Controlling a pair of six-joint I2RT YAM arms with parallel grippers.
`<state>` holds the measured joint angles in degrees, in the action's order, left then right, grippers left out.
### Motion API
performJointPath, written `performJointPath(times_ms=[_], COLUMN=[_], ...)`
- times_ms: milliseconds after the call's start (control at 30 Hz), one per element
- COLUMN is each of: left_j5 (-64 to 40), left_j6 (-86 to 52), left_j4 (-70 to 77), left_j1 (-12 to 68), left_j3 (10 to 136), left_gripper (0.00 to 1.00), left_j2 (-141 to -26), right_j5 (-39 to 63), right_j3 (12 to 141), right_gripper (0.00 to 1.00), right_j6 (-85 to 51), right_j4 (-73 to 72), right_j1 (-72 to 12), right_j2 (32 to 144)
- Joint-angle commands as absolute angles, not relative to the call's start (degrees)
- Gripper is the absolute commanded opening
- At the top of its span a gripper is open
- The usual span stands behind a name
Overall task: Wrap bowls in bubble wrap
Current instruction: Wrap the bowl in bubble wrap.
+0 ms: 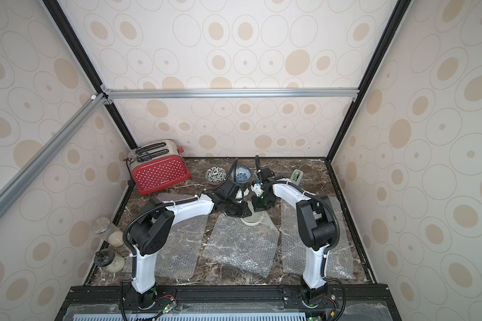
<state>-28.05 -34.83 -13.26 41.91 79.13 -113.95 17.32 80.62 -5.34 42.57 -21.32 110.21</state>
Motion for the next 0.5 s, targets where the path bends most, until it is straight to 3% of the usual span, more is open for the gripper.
performJointPath(times_ms=[0, 267, 367, 467], left_j5=[-25.09, -20.19, -20.59, -22.76], left_j6=[-33.65, -34.61, -35.22, -33.33], left_j4=[-17.65, -18.01, -15.90, -16.54], left_j1=[42.19, 41.02, 39.35, 37.62], left_j3=[77.22, 71.62, 70.02, 72.29], left_gripper=[0.17, 0.23, 0.44, 0.53], left_j2=[-108.50, -98.88, -98.32, -100.57], right_j5=[13.78, 10.91, 10.70, 11.95], right_j3=[81.22, 80.69, 81.10, 80.67], right_gripper=[0.02, 0.02, 0.02, 0.03], right_j6=[-5.96, -6.31, -6.39, -6.33], right_j4=[43.57, 42.90, 42.66, 41.58], right_j1=[-22.14, -22.63, -22.98, -23.09], right_j2=[111.80, 111.98, 112.37, 112.30])
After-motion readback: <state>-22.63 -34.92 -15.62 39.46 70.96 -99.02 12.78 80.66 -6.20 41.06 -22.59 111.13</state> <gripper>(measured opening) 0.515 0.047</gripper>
